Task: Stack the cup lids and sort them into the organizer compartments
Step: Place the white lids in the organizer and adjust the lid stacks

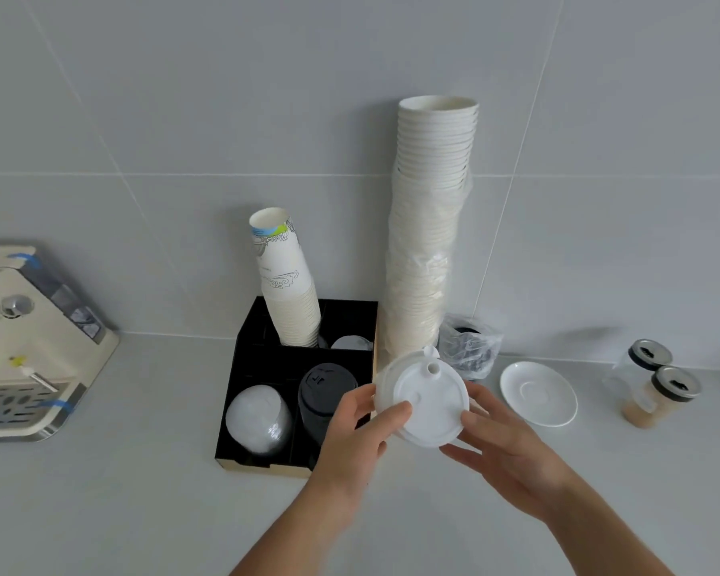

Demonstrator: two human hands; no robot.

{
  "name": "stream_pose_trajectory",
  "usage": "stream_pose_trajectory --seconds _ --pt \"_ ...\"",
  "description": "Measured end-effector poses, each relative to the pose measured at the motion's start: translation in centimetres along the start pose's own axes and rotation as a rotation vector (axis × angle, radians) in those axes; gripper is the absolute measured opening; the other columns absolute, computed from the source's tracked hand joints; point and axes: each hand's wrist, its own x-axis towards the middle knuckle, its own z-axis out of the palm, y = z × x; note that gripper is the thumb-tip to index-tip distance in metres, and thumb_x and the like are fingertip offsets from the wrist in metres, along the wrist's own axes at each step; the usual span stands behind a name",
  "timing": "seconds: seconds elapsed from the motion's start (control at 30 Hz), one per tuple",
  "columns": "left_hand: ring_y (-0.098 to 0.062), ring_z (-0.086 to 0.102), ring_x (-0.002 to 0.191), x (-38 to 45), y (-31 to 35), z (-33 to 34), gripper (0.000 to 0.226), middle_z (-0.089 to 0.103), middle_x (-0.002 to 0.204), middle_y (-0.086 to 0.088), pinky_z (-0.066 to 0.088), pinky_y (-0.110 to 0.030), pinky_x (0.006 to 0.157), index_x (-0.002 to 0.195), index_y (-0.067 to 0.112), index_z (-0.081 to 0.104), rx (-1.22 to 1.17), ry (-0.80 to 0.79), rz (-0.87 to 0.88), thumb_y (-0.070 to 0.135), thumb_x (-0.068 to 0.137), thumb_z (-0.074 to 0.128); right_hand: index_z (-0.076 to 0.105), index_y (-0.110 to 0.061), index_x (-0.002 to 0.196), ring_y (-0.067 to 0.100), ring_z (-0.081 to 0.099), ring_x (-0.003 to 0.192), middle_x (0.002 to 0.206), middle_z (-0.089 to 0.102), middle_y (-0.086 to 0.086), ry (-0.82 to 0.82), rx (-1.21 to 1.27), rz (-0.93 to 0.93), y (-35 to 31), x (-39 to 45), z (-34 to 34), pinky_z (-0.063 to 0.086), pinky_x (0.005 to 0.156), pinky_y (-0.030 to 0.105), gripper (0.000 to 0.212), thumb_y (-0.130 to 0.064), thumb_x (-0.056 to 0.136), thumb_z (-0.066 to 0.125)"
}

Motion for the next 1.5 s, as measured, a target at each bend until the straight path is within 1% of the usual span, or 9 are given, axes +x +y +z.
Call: stream_pose_trajectory --seconds 0.17,0.27,0.47,0.7,0.87,1.0,1.17,1.3,1.5 --pt "-0.016 0.064 0.112 0.0 4.1 -1.5 0.061 0.07 0.116 0.007 0.048 -0.033 0.098 0.112 0.031 0.061 -0.005 -0.013 0.077 0.045 0.054 0.076 0.059 -0.031 0.128 0.023 0.064 0.12 0.128 0.069 0.0 -0.001 -0.087 -0.054 -3.1 1.2 2.7 0.042 0.107 0.051 0.086 -0.055 0.051 0.09" --pt "-0.016 0.064 0.112 0.5 6.3 -2.8 0.065 0.071 0.111 0.01 0.046 -0.04 0.104 0.111 0.033 0.062 0.035 -0.01 0.119 0.05 0.05 0.075 0.057 -0.036 0.129 0.019 0.064 0.12 0.126 0.07 -0.004 0.015 -0.154 -0.099 -5.0 2.3 4.6 0.044 0.106 0.051 0.074 -0.054 0.062 0.082" --pt "-0.015 0.06 0.119 2.0 10.5 -4.5 0.086 0.059 0.133 0.006 0.042 -0.043 0.108 0.132 0.035 0.049 0.049 -0.024 0.195 0.053 0.052 0.077 0.061 -0.033 0.124 0.022 0.07 0.109 0.116 0.074 -0.002 0.057 -0.159 -0.201 -8.8 5.1 8.0 0.054 0.094 0.043 0.051 -0.041 0.075 0.071" --pt "-0.026 0.059 0.117 3.9 11.6 -5.8 0.112 0.053 0.135 -0.003 0.046 -0.042 0.105 0.144 0.03 0.038 -0.016 -0.008 0.086 0.062 0.047 0.084 0.062 -0.038 0.125 0.028 0.067 0.112 0.126 0.067 0.001 0.133 -0.042 -0.219 -10.4 9.0 10.7 0.052 0.098 0.043 0.04 -0.04 0.085 0.067" --pt "-0.022 0.056 0.12 6.6 11.8 -6.0 0.078 0.058 0.132 -0.002 0.045 -0.039 0.105 0.138 0.028 0.045 -0.109 0.006 0.087 0.049 0.069 0.077 0.065 -0.04 0.12 0.026 0.067 0.11 0.121 0.071 -0.001 0.173 -0.048 -0.199 -10.4 11.3 12.0 0.05 0.101 0.045 0.03 -0.041 0.089 0.061" --pt "-0.023 0.057 0.118 8.7 12.5 -6.7 0.077 0.06 0.13 -0.002 0.046 -0.037 0.102 0.136 0.026 0.047 -0.152 0.076 0.079 0.046 0.069 0.079 0.06 -0.043 0.123 0.024 0.057 0.121 0.126 0.064 -0.003 0.183 -0.085 -0.133 -10.6 12.8 12.0 0.042 0.109 0.045 0.033 -0.049 0.09 0.06" --pt "-0.025 0.052 0.124 10.7 12.0 -6.3 0.026 0.06 0.129 -0.003 0.037 -0.042 0.112 0.107 0.029 0.062 -0.174 0.034 -0.021 0.042 0.085 0.066 0.063 -0.037 0.117 0.016 0.057 0.119 0.123 0.066 -0.009 0.241 -0.219 -0.129 -10.0 15.1 10.8 0.042 0.108 0.044 0.027 -0.048 0.094 0.053" --pt "-0.026 0.049 0.129 12.9 10.6 -6.7 0.028 0.054 0.137 -0.008 0.032 -0.042 0.115 0.111 0.03 0.056 -0.214 0.065 -0.104 0.041 0.087 0.064 0.07 -0.022 0.094 0.022 0.064 0.093 0.094 0.068 0.0 0.349 -0.302 -0.11 -8.2 16.8 9.9 0.05 0.098 0.045 0.02 -0.039 0.092 0.059" --pt "-0.014 0.049 0.12 15.2 8.9 -6.9 0.014 0.059 0.123 0.005 0.029 -0.032 0.111 0.099 0.033 0.058 -0.17 0.029 -0.142 0.043 0.091 0.057 0.06 -0.027 0.114 0.014 0.063 0.099 0.102 0.066 -0.006 0.422 -0.291 -0.092 -5.6 18.6 9.4 0.051 0.098 0.039 0.024 -0.037 0.092 0.061"
